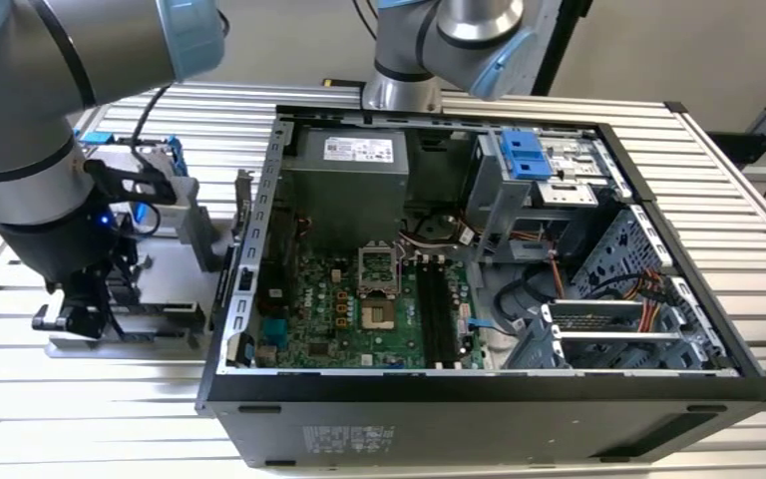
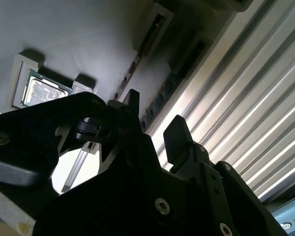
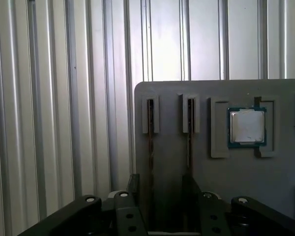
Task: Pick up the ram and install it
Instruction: 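Pick up the ram and move it above insertion slot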
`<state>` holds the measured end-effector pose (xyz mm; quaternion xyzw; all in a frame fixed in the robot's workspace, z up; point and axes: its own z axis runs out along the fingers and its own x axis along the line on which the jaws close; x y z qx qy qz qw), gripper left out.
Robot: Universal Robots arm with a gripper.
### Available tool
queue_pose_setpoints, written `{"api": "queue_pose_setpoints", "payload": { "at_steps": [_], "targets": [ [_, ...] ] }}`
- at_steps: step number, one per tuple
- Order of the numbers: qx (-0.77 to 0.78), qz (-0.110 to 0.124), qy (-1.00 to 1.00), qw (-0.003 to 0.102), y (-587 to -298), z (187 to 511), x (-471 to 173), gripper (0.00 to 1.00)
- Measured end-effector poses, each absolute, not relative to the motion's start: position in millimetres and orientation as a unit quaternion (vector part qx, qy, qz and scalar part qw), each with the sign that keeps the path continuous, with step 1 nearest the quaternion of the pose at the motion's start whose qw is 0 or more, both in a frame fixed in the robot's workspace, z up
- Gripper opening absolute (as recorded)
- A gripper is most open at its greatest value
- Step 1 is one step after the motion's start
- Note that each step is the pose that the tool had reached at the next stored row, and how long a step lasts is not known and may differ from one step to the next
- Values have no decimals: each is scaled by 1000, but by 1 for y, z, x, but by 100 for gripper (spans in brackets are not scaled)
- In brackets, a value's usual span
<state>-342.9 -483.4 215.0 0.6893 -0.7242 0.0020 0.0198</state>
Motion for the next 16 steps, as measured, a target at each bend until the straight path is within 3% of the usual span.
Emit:
{"api": "queue_pose_setpoints", "payload": {
  "at_steps": [16],
  "targets": [
    [689, 0, -724, 22, -489, 191, -343, 100]
  ]
}}
